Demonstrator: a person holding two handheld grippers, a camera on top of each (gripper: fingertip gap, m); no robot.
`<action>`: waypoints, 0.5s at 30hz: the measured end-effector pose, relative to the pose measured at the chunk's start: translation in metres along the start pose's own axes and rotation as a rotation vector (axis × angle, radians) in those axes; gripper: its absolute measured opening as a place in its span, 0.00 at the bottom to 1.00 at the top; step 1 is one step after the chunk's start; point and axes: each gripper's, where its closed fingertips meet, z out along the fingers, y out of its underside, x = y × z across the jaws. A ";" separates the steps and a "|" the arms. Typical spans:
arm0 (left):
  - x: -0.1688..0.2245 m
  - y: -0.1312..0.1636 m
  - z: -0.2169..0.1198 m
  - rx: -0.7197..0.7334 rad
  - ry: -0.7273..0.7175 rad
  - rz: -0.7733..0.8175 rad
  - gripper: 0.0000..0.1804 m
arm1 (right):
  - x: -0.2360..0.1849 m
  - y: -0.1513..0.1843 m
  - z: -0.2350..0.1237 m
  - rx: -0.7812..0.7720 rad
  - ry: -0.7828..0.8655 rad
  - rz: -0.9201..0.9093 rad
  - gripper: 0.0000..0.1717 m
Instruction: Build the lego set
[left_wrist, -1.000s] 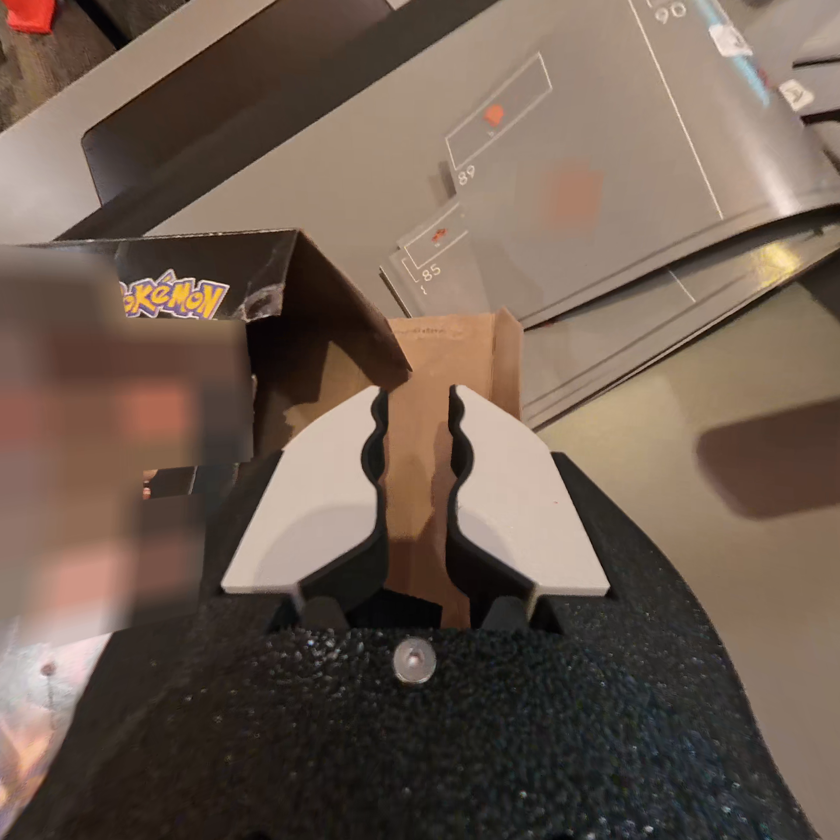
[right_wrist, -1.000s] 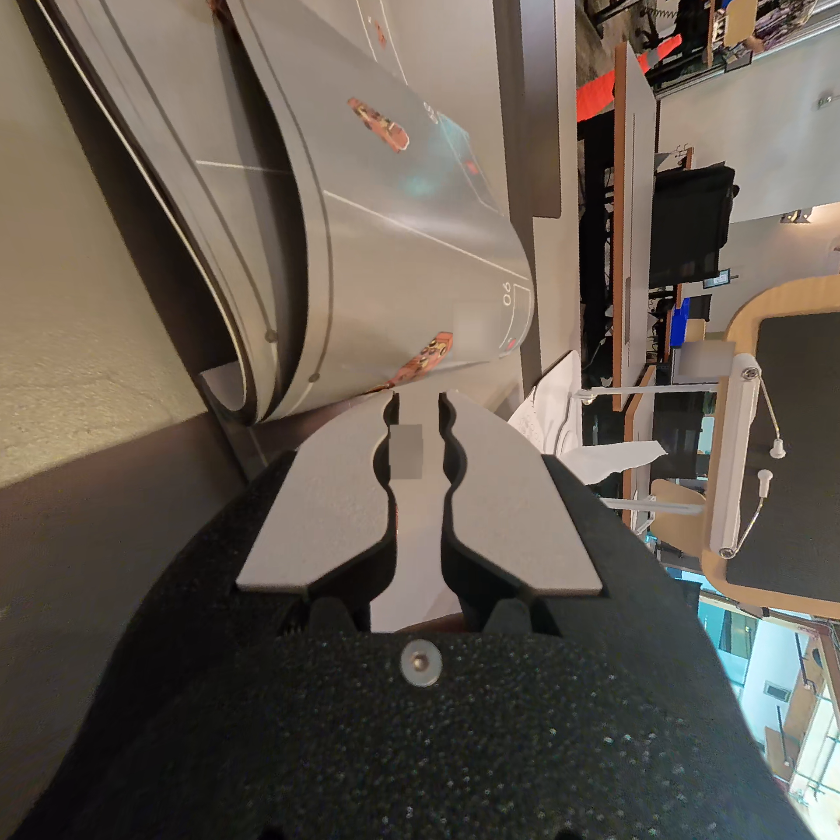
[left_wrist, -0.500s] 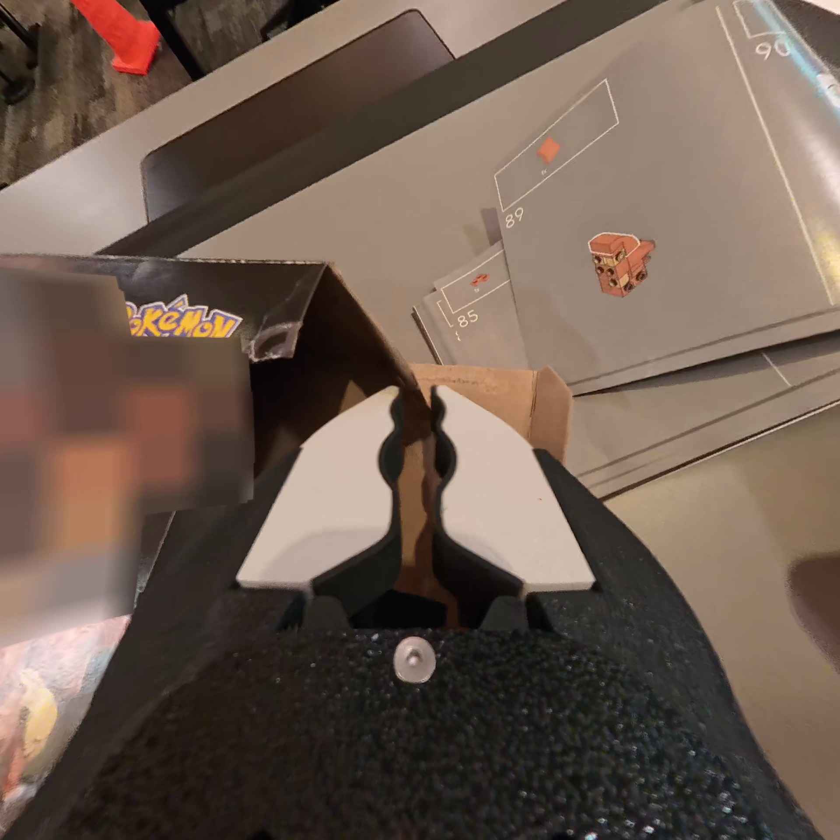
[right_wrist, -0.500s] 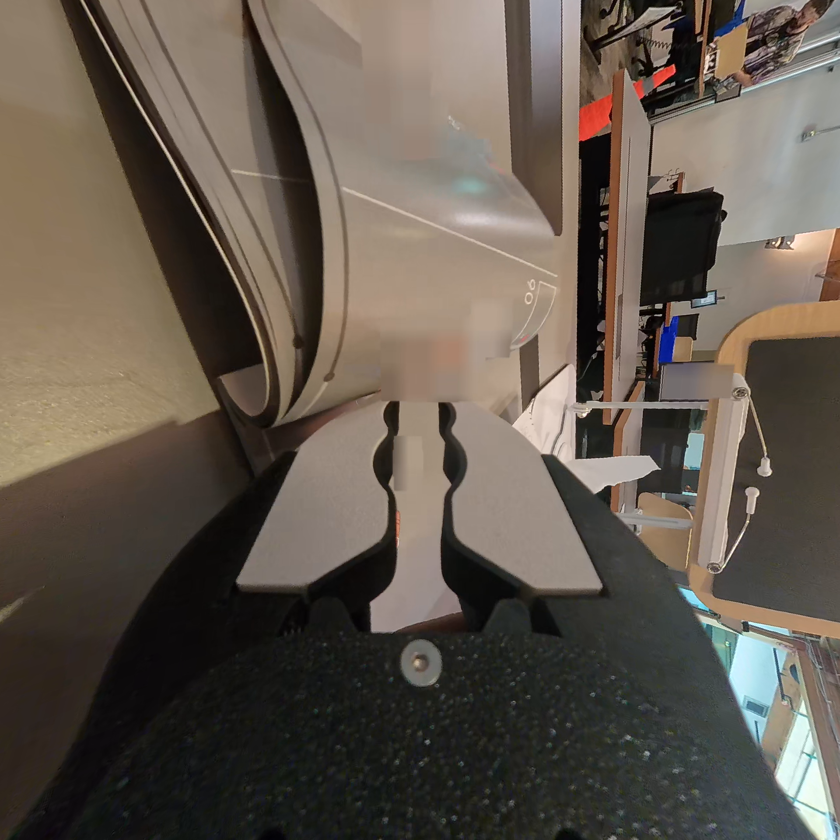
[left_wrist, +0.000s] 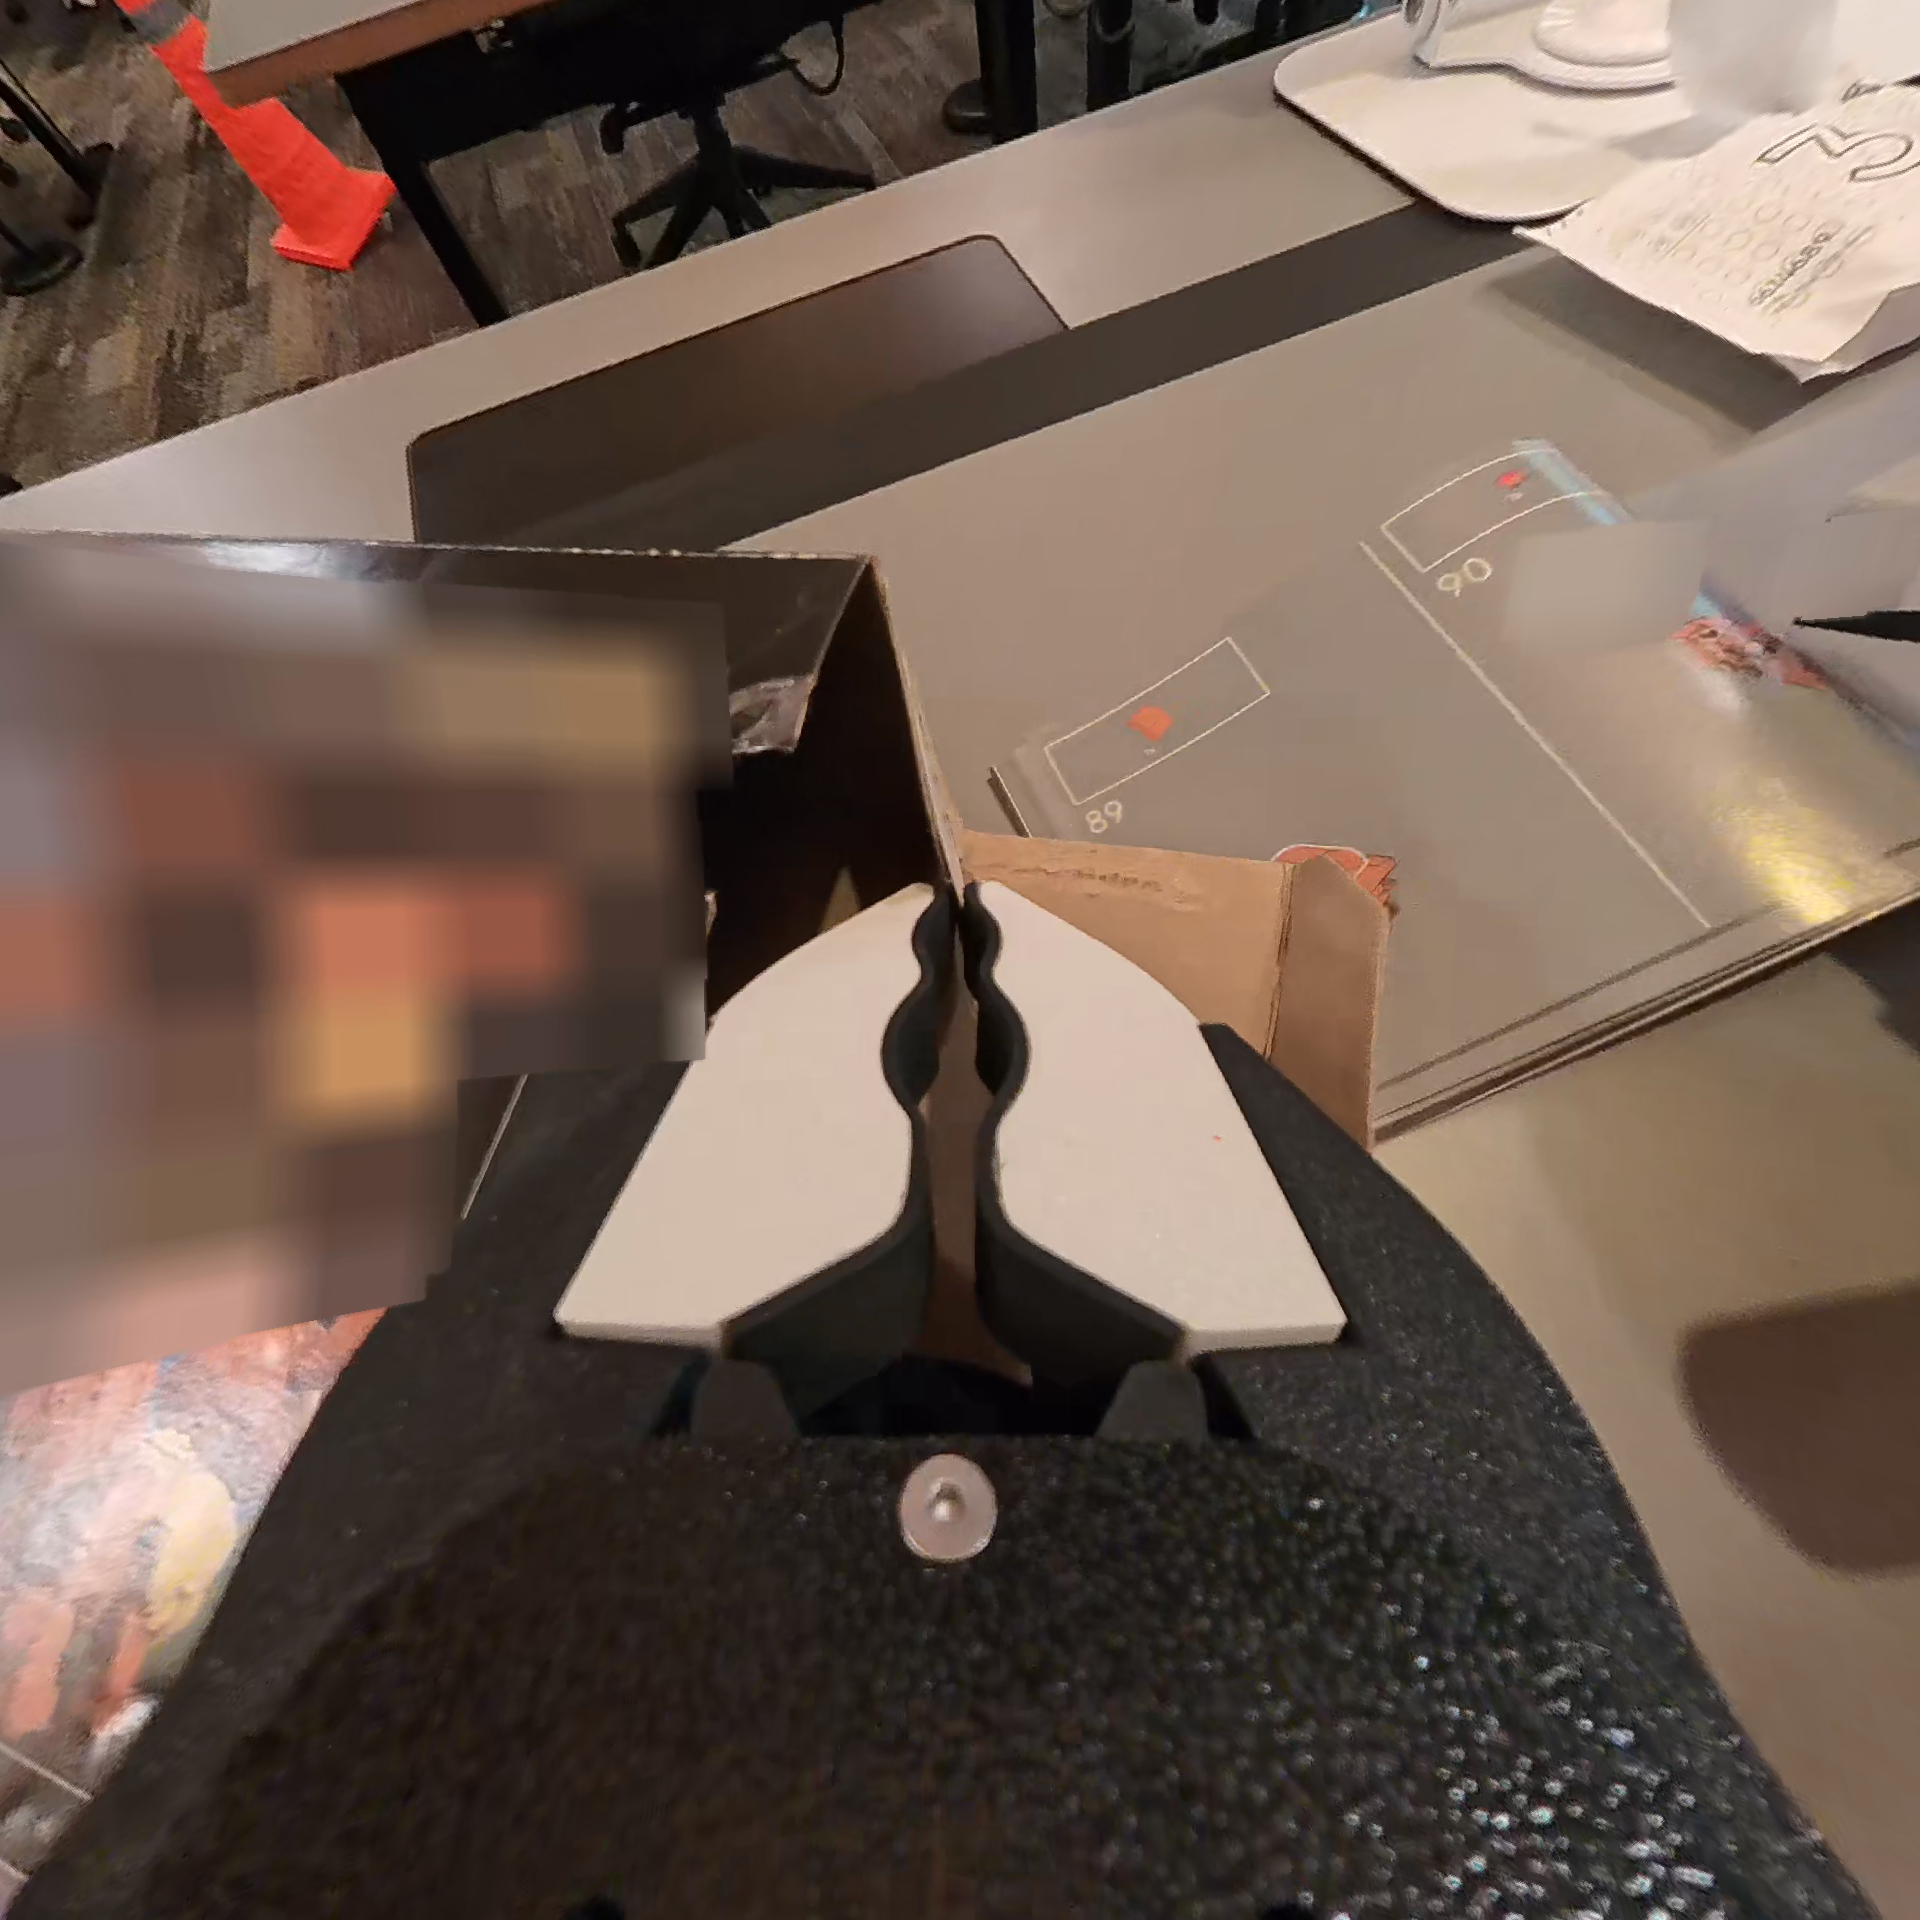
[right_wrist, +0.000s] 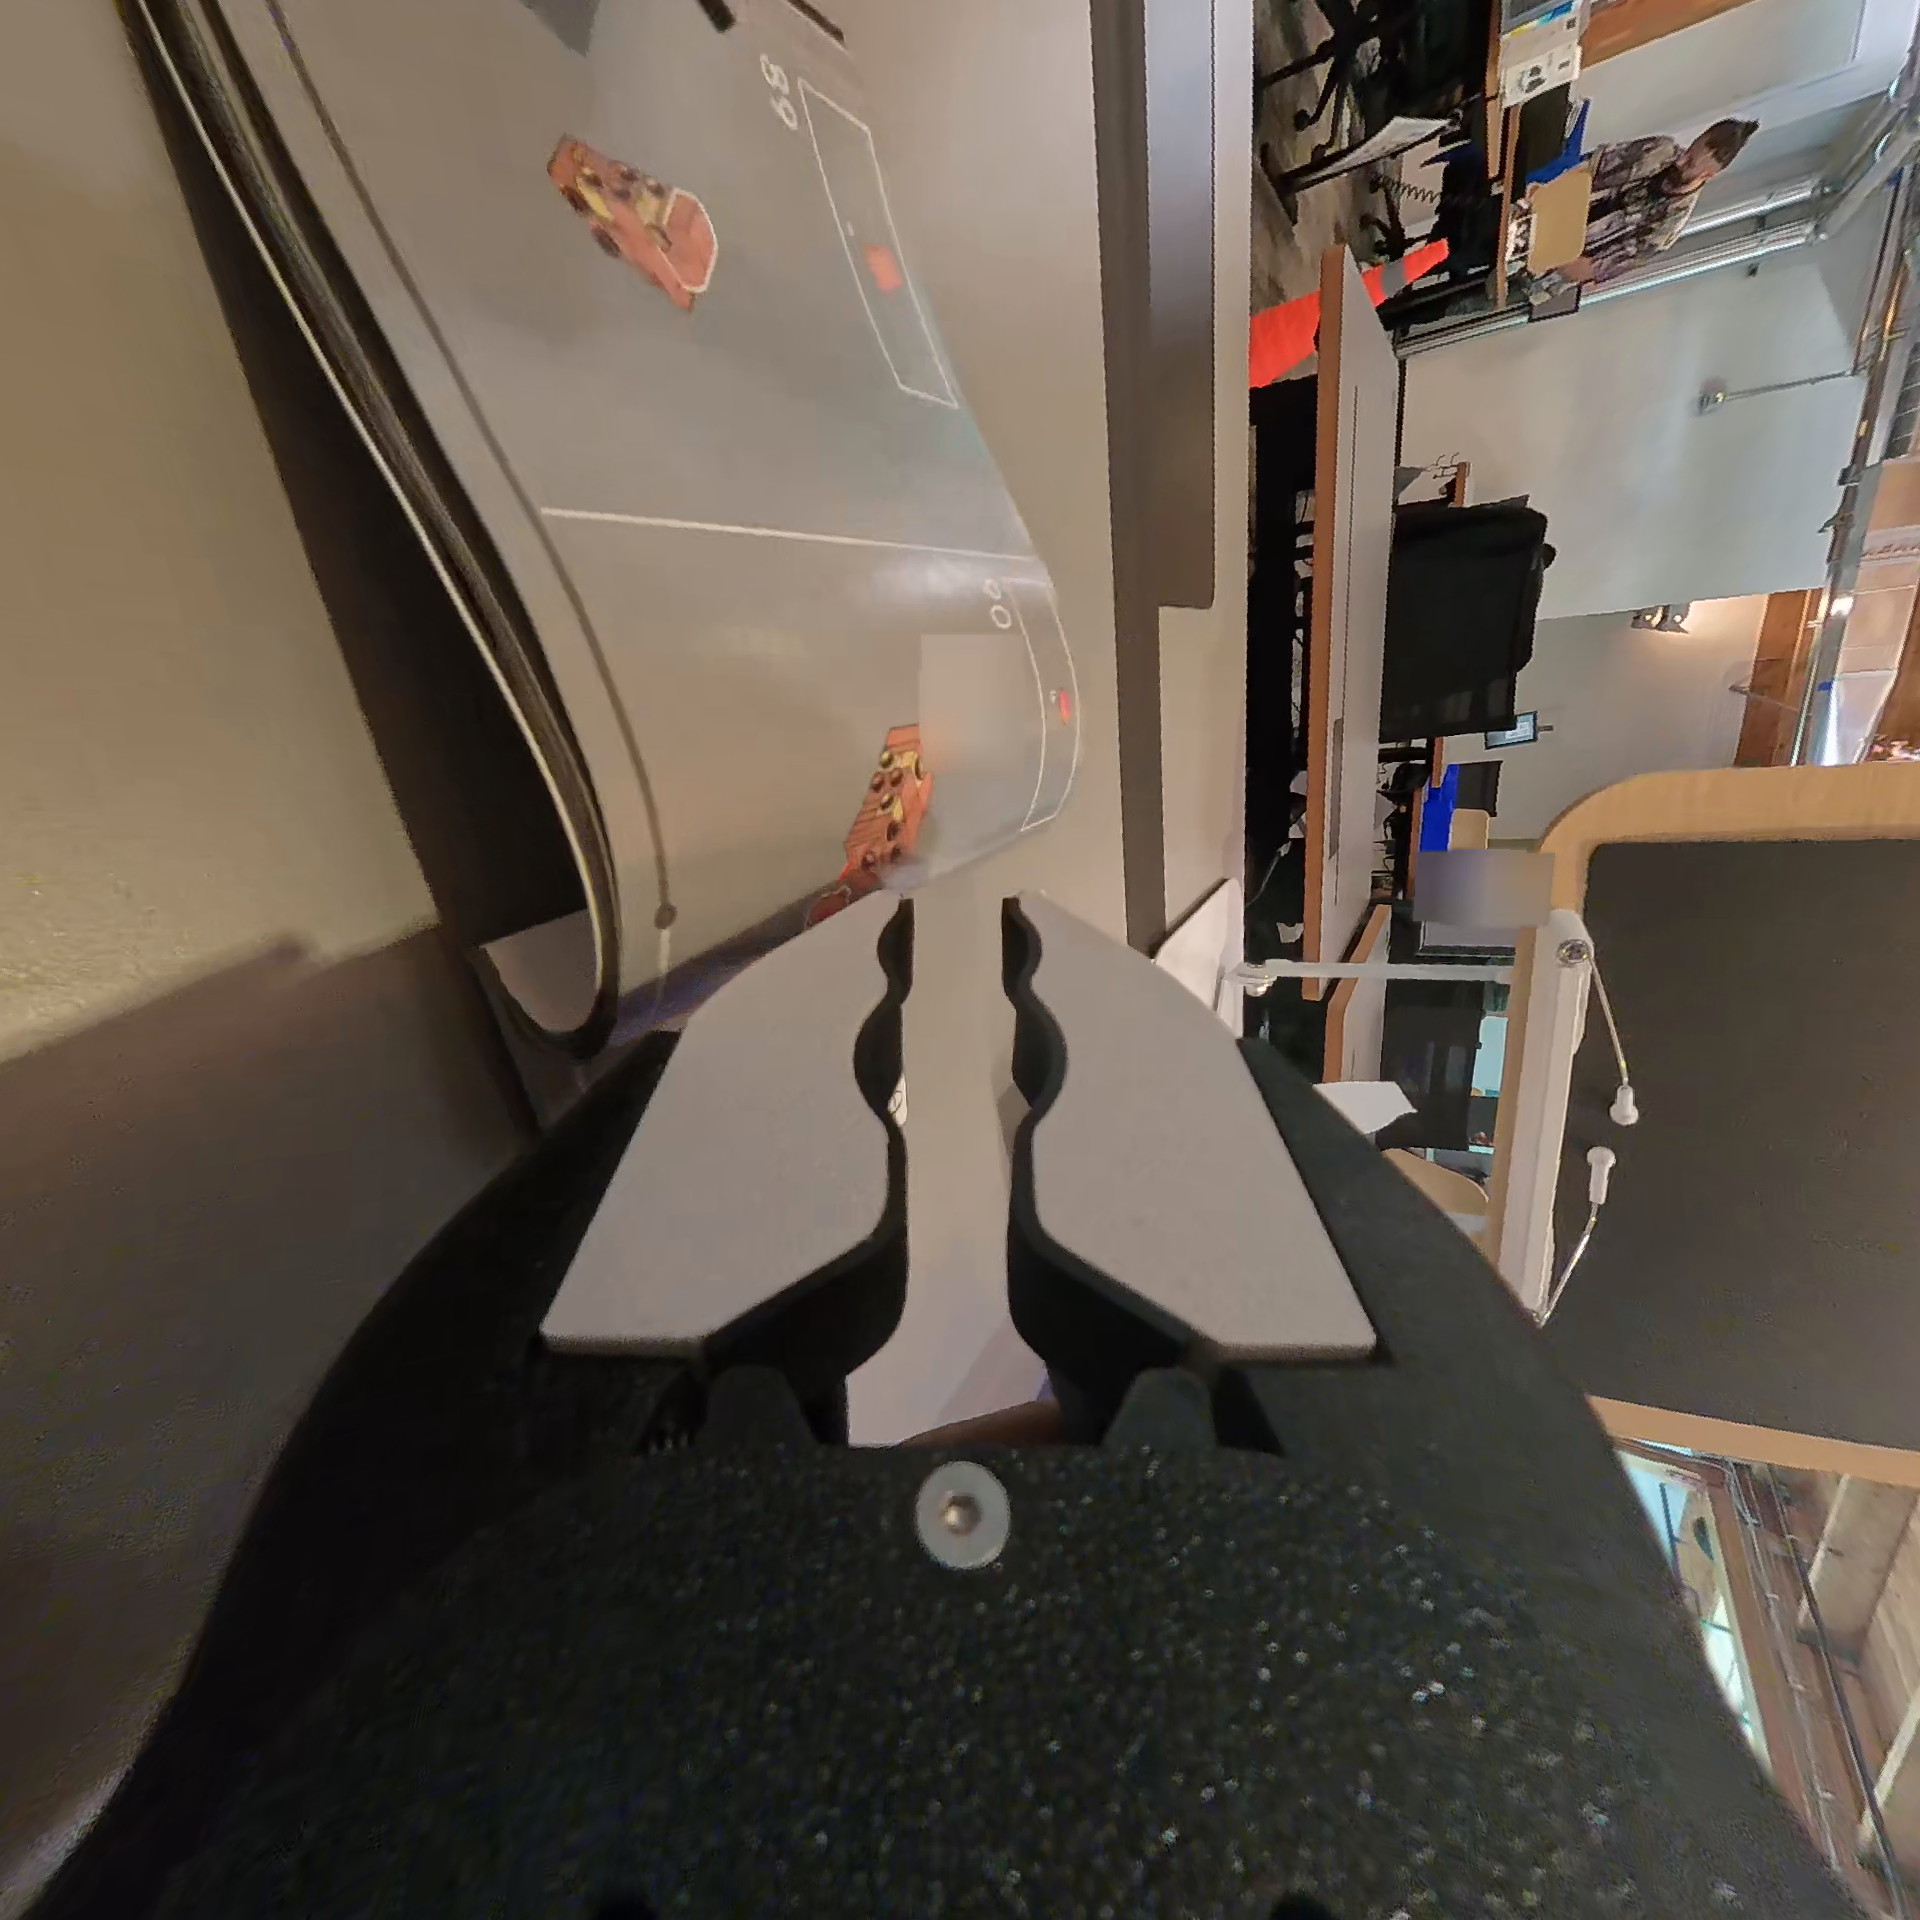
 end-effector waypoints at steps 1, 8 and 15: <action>0.001 0.001 0.000 -0.007 0.006 0.004 0.01 | 0.000 -0.001 0.000 0.000 0.005 -0.006 0.09; 0.006 0.018 0.011 -0.076 0.009 0.039 0.01 | 0.000 -0.001 0.002 -0.001 0.010 -0.010 0.09; 0.011 0.017 0.003 -0.116 -0.004 0.114 0.06 | 0.002 0.006 -0.001 -0.008 0.011 0.007 0.10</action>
